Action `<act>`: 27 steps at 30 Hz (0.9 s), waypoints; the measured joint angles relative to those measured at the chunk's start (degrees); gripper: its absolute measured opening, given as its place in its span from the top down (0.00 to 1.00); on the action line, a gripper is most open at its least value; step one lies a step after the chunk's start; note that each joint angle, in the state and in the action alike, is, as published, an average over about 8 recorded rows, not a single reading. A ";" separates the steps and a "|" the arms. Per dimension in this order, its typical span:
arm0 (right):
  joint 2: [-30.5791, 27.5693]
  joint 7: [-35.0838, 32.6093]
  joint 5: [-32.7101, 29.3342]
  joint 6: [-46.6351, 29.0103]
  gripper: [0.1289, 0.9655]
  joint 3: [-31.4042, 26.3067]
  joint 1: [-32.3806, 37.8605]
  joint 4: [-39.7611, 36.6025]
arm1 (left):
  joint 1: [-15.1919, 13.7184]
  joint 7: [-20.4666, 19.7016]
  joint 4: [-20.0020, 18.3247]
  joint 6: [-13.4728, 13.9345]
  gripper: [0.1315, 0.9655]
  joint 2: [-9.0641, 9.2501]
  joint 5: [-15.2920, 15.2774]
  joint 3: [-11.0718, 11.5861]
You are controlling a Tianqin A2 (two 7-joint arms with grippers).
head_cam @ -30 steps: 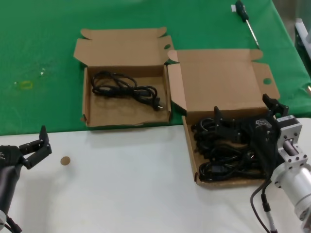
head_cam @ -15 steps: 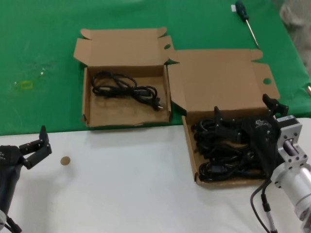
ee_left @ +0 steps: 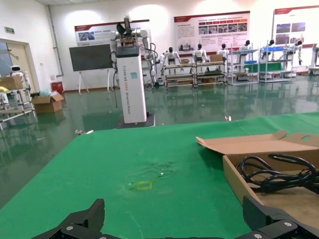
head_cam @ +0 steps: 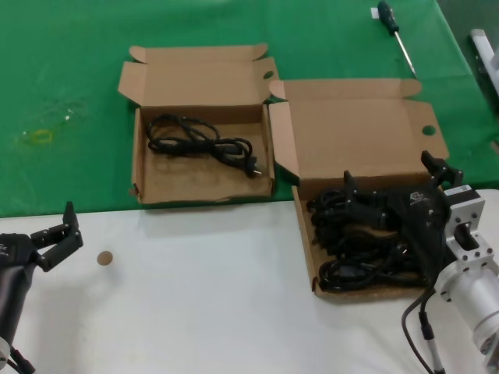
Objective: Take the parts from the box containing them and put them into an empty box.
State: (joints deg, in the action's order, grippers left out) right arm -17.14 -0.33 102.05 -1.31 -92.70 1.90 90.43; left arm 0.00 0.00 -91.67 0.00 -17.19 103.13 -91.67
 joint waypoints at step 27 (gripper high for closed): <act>0.00 0.00 0.00 0.00 0.00 0.00 0.00 0.00 | 0.00 0.00 0.00 0.00 0.00 0.00 0.00 0.00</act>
State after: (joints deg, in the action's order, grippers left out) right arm -17.14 -0.33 102.05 -1.31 -92.70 1.90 90.43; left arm 0.00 0.00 -91.67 0.00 -17.19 103.13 -91.67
